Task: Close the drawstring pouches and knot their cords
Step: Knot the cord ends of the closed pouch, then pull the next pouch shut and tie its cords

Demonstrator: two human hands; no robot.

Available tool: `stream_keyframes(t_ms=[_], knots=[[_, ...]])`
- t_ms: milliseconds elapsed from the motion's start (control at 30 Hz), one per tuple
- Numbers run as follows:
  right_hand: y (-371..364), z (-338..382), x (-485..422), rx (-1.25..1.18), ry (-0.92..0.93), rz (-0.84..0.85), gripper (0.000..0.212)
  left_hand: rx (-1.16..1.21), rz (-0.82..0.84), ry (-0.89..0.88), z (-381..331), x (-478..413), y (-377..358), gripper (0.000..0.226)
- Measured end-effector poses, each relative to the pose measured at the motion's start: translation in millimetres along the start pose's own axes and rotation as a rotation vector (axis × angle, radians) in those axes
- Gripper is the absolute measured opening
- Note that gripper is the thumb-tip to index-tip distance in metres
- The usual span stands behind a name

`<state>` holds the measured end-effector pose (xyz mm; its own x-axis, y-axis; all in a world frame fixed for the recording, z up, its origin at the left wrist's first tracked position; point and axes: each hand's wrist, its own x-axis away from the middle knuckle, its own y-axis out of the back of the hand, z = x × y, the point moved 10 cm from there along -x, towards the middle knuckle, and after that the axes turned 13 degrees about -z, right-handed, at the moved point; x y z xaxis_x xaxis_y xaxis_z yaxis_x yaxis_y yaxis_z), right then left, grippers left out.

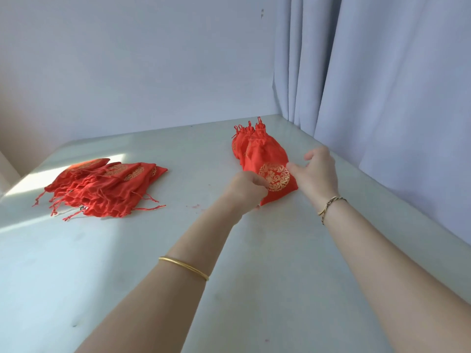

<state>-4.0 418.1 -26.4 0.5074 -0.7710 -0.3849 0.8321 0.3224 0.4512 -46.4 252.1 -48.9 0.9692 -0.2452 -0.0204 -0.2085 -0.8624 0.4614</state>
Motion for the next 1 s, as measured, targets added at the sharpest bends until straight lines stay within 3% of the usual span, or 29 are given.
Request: stream_keyframes(t_ms=[133,333,500,633,733,900,1000], knots=[[-27.9,4.6,17.2,-0.111,0.04,0.189,0.023,-0.016,-0.033,-0.012,-2.1,-5.0,0.5,0.023],[-22.3,18.6,25.7,-0.049,0.13,0.12,0.016,0.141,-0.065,0.031,6.6,-7.8,26.8,0.027],[-51.2,77.4,69.5,-0.184,0.278,0.266,0.017,0.071,-0.394,-0.012,37.1,-11.3,116.7,0.032],[-93.3,129.0,107.0,-0.304,0.268,0.426,0.019,-0.208,-0.706,-0.072,62.7,-6.2,206.7,0.039],[-119.9,153.7,125.0,-0.384,0.209,0.496,0.018,-0.382,-0.879,-0.011,82.0,6.7,262.1,0.048],[-140.0,161.6,134.5,-0.407,0.163,0.556,0.016,-0.559,-0.828,0.068,109.7,5.5,291.9,0.045],[-143.3,155.5,130.6,-0.394,0.151,0.565,0.017,-0.55,-0.761,0.076,120.2,-0.3,290.1,0.045]])
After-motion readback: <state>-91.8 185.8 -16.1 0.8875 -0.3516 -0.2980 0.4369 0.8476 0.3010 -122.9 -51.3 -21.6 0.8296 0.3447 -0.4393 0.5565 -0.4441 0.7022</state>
